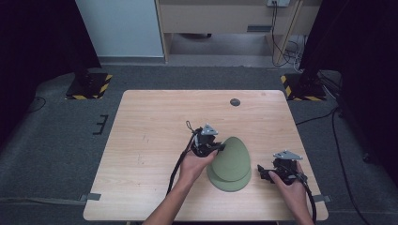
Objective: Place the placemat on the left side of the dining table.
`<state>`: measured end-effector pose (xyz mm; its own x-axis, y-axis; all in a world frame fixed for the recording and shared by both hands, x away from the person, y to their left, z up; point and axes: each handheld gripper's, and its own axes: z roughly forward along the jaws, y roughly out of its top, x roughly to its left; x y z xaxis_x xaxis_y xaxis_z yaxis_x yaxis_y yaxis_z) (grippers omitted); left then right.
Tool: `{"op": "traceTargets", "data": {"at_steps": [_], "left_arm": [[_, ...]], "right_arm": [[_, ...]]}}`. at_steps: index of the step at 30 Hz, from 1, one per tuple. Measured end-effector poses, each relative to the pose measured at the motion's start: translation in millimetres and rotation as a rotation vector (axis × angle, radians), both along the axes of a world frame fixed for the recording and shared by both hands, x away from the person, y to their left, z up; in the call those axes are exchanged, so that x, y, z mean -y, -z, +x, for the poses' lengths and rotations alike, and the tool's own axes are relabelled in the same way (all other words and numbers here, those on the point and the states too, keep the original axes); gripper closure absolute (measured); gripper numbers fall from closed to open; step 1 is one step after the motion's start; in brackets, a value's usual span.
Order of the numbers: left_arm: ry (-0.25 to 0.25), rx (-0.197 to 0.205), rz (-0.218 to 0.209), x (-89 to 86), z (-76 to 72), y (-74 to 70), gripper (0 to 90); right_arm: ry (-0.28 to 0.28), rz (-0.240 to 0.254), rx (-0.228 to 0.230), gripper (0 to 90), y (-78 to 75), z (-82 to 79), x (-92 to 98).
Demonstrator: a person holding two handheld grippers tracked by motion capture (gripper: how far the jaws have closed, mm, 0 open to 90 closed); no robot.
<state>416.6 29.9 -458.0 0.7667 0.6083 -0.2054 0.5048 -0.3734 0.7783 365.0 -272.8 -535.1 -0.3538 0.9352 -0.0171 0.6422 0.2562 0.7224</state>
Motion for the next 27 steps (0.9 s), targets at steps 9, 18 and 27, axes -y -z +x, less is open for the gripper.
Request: {"op": "traceTargets", "data": {"at_steps": [9,18,27], "left_arm": [[0.037,0.021,-0.029,6.2,-8.4,-18.2,85.2],[0.075,0.015,-0.085,10.1,-13.7,-32.4,85.2],[0.094,0.047,-0.087,14.7,-16.8,-49.0,85.3]], "right_arm": [[0.007,0.009,-0.015,4.2,3.5,2.5,0.4],[0.009,0.01,-0.016,4.0,3.5,2.6,0.3],[0.009,0.01,-0.015,4.0,3.5,2.6,0.3]]}}
